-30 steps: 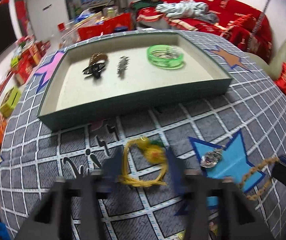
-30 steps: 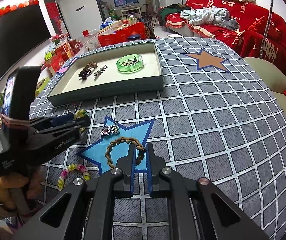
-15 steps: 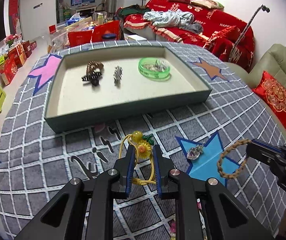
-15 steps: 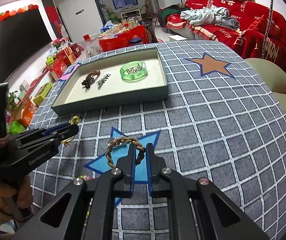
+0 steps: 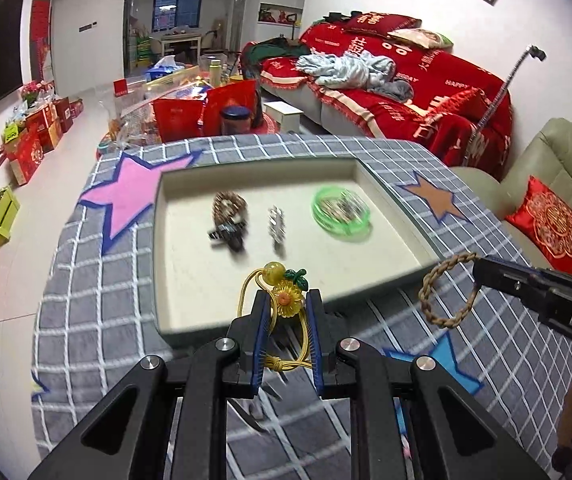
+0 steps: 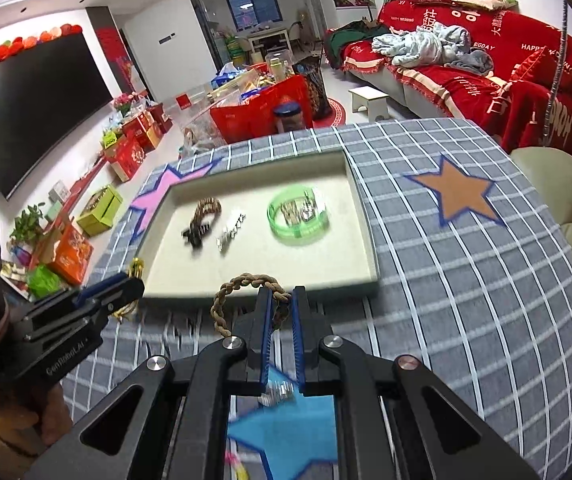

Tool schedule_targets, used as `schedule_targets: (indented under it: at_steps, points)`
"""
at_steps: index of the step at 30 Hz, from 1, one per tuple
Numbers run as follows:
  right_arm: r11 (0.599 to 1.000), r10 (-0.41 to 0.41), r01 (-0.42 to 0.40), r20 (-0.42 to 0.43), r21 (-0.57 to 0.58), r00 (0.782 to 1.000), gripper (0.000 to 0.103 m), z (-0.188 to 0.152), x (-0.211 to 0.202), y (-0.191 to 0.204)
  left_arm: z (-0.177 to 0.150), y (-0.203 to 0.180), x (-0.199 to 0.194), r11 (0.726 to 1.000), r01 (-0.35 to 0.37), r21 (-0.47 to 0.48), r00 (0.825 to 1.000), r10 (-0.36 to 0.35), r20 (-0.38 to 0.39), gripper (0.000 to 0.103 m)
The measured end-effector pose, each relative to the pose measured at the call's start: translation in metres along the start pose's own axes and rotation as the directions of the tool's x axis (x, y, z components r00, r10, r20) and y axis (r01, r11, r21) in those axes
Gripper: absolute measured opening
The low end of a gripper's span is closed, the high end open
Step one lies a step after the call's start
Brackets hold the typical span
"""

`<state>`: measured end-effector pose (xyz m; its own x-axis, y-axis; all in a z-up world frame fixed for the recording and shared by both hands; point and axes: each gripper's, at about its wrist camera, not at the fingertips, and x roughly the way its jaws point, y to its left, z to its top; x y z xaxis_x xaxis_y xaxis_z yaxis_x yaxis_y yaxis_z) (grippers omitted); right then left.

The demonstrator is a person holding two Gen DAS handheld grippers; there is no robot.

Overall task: Organize jewelry
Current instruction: 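Carry both items into the box and open both tools to release them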

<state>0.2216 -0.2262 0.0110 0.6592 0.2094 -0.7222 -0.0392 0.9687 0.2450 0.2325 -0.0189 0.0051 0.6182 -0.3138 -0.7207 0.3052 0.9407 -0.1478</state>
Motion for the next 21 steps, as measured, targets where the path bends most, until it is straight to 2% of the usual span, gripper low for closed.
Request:
schedule_targets:
  at_steps: [5, 9, 14, 21]
  points:
    - [1.0, -0.015, 0.015, -0.011, -0.001, 1.0, 0.011, 0.03, 0.028, 0.002, 0.02, 0.014, 0.021, 1.0, -0.026, 0.012, 1.0, 0.026, -0.003, 0.036]
    - [1.0, -0.012, 0.014, -0.06, 0.023, 0.998, 0.011, 0.042, 0.06, -0.004, 0.027, 0.022, 0.044, 1.0, -0.028, 0.001, 0.999, 0.028, -0.038, 0.036]
    - [0.998, -0.007, 0.015, -0.13, 0.057, 0.992, 0.011, 0.043, 0.093, -0.012, 0.028, 0.028, 0.069, 1.0, -0.024, -0.003, 0.995, 0.024, -0.097, 0.036]
    - [0.998, -0.04, 0.05, -0.193, 0.046, 0.98, 0.011, 0.038, 0.124, -0.019, 0.028, 0.03, 0.092, 1.0, -0.027, 0.008, 0.987, 0.028, -0.159, 0.036]
